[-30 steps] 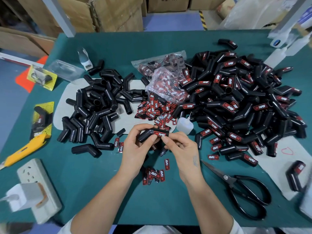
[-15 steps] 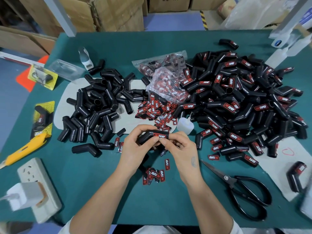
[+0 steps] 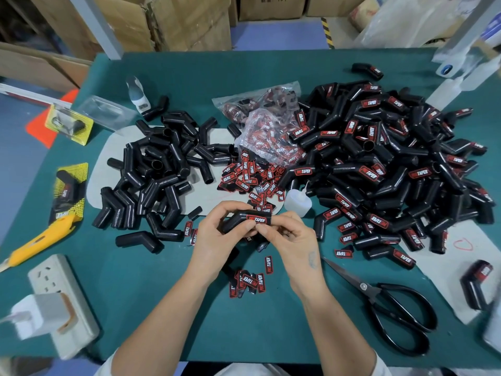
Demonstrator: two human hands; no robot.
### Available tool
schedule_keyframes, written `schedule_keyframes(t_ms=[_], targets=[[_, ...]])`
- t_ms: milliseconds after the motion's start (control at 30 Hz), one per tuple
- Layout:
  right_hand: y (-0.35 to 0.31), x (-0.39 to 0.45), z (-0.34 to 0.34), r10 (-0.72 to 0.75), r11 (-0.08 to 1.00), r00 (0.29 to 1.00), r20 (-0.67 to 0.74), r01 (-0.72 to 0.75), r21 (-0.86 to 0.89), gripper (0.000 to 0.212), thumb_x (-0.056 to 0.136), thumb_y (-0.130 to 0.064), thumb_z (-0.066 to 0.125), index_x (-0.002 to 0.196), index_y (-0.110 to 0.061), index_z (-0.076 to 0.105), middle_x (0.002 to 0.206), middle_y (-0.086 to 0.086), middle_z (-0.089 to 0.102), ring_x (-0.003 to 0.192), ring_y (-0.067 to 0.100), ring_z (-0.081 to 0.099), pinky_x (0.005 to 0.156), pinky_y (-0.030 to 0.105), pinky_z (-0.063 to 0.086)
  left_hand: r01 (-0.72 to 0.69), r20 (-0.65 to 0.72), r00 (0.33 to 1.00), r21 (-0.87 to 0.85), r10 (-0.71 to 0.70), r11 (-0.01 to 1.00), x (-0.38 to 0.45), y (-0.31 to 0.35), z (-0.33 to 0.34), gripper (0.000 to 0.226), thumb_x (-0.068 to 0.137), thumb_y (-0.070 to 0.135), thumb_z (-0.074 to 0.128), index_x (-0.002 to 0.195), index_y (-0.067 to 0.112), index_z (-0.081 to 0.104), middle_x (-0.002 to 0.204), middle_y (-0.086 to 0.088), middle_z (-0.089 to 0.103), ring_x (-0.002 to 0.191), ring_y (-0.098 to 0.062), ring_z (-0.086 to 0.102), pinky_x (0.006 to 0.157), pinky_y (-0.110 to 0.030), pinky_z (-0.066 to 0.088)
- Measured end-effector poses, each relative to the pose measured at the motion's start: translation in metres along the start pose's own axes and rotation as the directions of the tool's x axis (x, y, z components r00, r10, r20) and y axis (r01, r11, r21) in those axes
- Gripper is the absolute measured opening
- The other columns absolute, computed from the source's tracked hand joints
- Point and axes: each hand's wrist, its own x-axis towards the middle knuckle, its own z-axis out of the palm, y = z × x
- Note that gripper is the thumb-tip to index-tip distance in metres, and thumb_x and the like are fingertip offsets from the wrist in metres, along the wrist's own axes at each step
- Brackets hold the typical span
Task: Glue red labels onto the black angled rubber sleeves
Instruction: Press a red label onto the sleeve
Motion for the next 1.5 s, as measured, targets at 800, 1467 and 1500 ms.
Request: schedule_keyframes(t_ms=[800,1467,1500], targets=[[-0.0011,-0.0007,-0.0015,-0.016,0.998,0.999,0.047,0.013,0.064,0.008,0.082,-0.025,0.083,0.088,-0.02,0.086,0.094,0.01,0.065,0.094,0.02,0.068,0.094,0.039,0.056,-0.051,0.029,0.998,0.019,0.051,0.999,-0.0017,-0.0008,-0.0016,0.023,0.083,0.027,0.083,0.104,0.032,0.076,0.1,-0.006,0.079,0.085,-0.027,0.078,0.083,-0.033,0.064],[0.0004,0.0001,-0.0036,-0.006,0.995,0.997,0.077,-0.002,0.101,0.01,0.081,-0.026,0.089,0.09,-0.027,0.086,0.09,-0.006,0.064,0.087,0.008,0.064,0.079,0.021,0.054,-0.18,0.062,0.983,0.127,0.173,0.976,0.0008,0.0022,-0.0032,0.031,0.082,0.007,0.08,0.101,0.031,0.076,0.103,0.0,0.074,0.094,-0.019,0.073,0.089,-0.027,0.057],[0.0004,-0.0001,-0.0033,-0.002,0.995,0.996,0.086,-0.007,0.103,0.01,0.081,-0.028,0.089,0.091,-0.027,0.086,0.091,-0.006,0.064,0.087,0.008,0.064,0.079,0.02,0.054,-0.193,0.066,0.981,0.145,0.185,0.97,0.0011,0.0021,-0.0038,0.031,0.082,0.008,0.08,0.101,0.032,0.076,0.104,0.0,0.073,0.097,-0.019,0.072,0.09,-0.028,0.057]])
